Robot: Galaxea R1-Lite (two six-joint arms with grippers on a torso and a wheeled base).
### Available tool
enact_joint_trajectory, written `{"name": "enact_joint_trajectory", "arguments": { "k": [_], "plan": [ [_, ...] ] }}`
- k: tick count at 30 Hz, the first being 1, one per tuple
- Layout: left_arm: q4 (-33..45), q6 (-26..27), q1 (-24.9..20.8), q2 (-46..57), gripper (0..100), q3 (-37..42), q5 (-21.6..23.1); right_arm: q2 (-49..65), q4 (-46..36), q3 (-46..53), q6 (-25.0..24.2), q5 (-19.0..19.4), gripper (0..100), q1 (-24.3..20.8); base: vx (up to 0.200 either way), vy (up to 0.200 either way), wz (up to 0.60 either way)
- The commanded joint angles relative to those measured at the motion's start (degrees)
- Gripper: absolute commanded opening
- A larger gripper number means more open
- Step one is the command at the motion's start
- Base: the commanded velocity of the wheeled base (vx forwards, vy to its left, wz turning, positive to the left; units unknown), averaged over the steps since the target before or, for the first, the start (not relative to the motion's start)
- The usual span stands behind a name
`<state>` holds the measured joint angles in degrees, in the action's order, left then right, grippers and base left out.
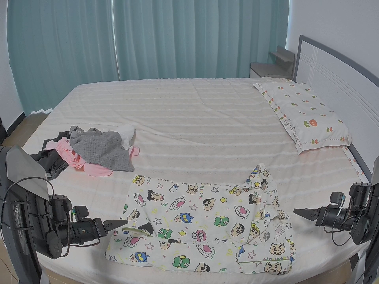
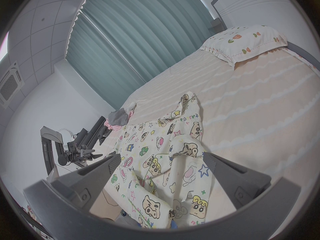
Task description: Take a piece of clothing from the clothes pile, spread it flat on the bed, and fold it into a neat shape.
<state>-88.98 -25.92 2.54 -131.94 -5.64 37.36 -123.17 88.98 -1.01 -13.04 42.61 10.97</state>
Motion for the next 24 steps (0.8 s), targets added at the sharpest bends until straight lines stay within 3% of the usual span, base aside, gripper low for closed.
{"name": "enact_joint_trajectory", "arguments": {
  "k": [1, 8, 10, 11, 13, 17, 19, 21, 24],
  "plan": [
    [-0.49, -0.1, 1.07, 3.88, 100, 1.16, 0.17, -0.05, 1.02, 1.01, -0.05, 0.02, 100, 0.01, 0.0, 0.0, 0.0],
    [-0.49, -3.7, 2.47, 11.97, 100, -1.04, -1.33, -0.14, 1.02, 1.01, 0.04, 0.02, 100, 0.19, 0.0, 0.0, 0.0],
    [0.3, -7.83, 0.1, 12.76, 100, -8.33, -4.14, -0.22, 1.02, 1.01, 0.04, 0.02, 100, 0.1, 0.0, 0.0, 0.0],
    [0.3, -7.83, 0.1, 12.76, 100, -8.33, -4.14, -0.22, 1.02, 1.01, 0.04, 0.02, 100, 0.1, 0.0, 0.0, 0.0],
    [3.2, -7.83, -3.59, 11.35, 100, -14.75, -8.27, -0.22, 1.02, 1.01, 0.04, 0.02, 100, -0.25, 0.0, 0.0, 0.0],
    [22.01, -7.39, -7.55, 6.96, 100, -31.8, -15.3, -0.31, 1.02, 1.01, 0.12, 0.02, 100, -0.25, 0.0, 0.0, 0.0],
    [32.38, -4.58, -8.25, 3.97, 100, -39.88, -17.33, -0.58, 1.02, 1.01, 0.12, 0.02, 100, 0.01, 0.0, 0.0, 0.0],
    [37.39, -0.63, -8.69, 0.63, 100, -44.54, -19.79, -0.66, 1.02, 1.01, 0.12, 0.02, 100, -0.07, 0.0, 0.0, 0.0],
    [38.62, 3.86, -9.3, -5.43, 100, -50.17, -24.97, -0.93, 1.02, 1.01, 0.21, 0.02, 100, -0.16, 0.0, 0.0, 0.0]
  ]
}}
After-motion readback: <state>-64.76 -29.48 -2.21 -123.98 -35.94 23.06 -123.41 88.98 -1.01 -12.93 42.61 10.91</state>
